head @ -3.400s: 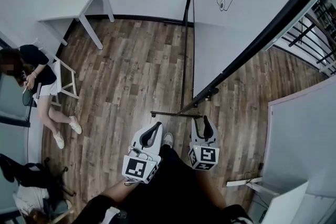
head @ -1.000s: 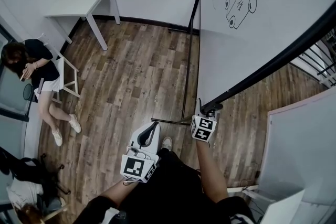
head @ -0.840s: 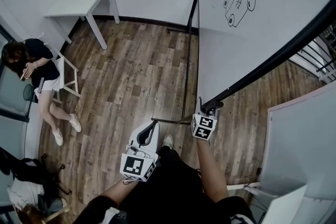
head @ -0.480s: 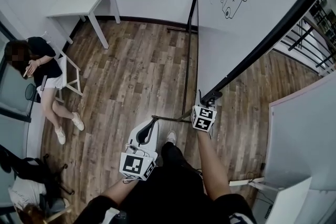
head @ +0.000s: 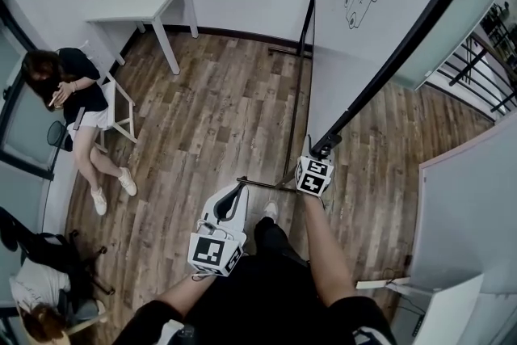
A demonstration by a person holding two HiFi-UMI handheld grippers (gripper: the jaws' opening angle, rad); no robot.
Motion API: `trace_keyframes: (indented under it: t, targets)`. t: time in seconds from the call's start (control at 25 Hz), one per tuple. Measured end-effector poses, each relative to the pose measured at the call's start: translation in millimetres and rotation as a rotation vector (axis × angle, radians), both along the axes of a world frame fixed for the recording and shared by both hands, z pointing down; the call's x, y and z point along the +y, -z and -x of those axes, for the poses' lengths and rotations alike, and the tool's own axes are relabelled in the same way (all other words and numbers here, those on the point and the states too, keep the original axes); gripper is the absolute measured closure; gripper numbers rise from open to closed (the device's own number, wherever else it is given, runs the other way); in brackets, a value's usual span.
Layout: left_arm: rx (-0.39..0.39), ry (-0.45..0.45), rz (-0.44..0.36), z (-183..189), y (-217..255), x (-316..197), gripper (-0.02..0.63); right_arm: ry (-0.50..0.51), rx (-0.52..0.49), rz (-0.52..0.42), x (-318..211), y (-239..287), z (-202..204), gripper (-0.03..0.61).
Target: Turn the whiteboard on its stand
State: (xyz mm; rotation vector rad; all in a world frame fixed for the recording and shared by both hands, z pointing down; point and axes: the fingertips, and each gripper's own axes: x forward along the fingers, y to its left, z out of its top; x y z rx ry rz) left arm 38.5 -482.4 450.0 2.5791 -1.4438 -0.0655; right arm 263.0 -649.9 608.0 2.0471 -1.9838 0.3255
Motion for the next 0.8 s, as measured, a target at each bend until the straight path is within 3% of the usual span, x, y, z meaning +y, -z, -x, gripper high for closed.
trace_keyframes:
  t: [0.4,0.8]
  targets:
    - [0.005,-0.011,-0.030,37,-13,54,0.597,-0.014,0.006,-0.022,55,-16,38,0.448]
    - [0.018,-0.046,0.000,69,-21,99,0.598,-0.028,0.018,-0.009,98,-22,68,0.448]
